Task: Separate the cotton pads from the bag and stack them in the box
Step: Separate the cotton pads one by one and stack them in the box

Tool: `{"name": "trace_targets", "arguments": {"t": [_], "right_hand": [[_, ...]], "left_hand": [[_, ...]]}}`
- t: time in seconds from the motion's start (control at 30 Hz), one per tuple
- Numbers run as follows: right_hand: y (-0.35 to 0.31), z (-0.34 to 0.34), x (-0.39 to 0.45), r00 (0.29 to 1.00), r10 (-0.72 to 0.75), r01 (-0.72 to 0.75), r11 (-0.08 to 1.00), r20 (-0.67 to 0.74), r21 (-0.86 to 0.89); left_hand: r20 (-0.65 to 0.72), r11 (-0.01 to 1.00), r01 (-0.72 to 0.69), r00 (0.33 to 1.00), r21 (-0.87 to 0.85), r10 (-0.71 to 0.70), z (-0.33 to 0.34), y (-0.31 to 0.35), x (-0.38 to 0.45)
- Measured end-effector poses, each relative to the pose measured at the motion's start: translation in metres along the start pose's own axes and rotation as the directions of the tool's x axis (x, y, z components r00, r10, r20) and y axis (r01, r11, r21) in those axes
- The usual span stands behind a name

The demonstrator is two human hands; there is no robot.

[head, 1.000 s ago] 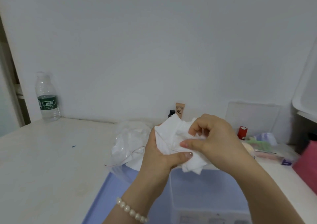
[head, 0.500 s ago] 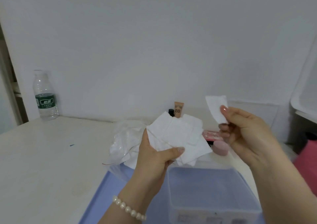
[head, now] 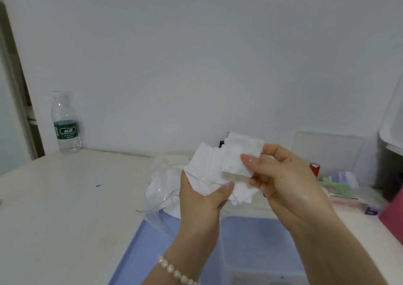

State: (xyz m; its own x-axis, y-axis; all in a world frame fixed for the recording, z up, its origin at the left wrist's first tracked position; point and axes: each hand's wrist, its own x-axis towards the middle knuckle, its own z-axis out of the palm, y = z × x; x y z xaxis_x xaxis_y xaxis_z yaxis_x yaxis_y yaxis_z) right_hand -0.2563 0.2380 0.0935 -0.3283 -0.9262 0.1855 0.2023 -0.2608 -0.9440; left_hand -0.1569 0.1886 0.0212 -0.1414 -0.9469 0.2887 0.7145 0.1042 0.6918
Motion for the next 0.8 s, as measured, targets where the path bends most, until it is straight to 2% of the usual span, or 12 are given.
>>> {"name": "trace_targets", "arguments": {"t": [0.07,0.17,0.4,0.67,0.8], "right_hand": [[0.005,0.007,-0.002,1.0,-0.012,0.012,0.999,0.007,-0.032],[0.012,0.014,-0.004,1.0,-0.016,0.016,0.999,0.006,-0.041],[0.023,0.018,-0.001,0.996,0.02,-0.022,0.999,-0.085,-0.025],[0.028,0.016,0.002,0.987,0.003,-0.02,0.995,-0.162,-0.103],[0.029,0.015,0.003,0.983,0.022,-0.036,0.997,-0.182,-0.074]], "left_hand": [[-0.021,1.0,-0.013,1.0,0.001,0.013,0.0,0.001,0.001],[0.018,0.999,-0.026,1.0,-0.02,0.026,0.002,0.003,0.001],[0.022,0.998,-0.022,0.999,-0.067,0.024,0.005,0.003,-0.001],[0.009,0.999,0.004,1.0,-0.046,-0.004,0.004,0.002,0.0],[-0.003,0.991,0.041,0.999,-0.128,-0.042,0.005,0.003,-0.003]]}}
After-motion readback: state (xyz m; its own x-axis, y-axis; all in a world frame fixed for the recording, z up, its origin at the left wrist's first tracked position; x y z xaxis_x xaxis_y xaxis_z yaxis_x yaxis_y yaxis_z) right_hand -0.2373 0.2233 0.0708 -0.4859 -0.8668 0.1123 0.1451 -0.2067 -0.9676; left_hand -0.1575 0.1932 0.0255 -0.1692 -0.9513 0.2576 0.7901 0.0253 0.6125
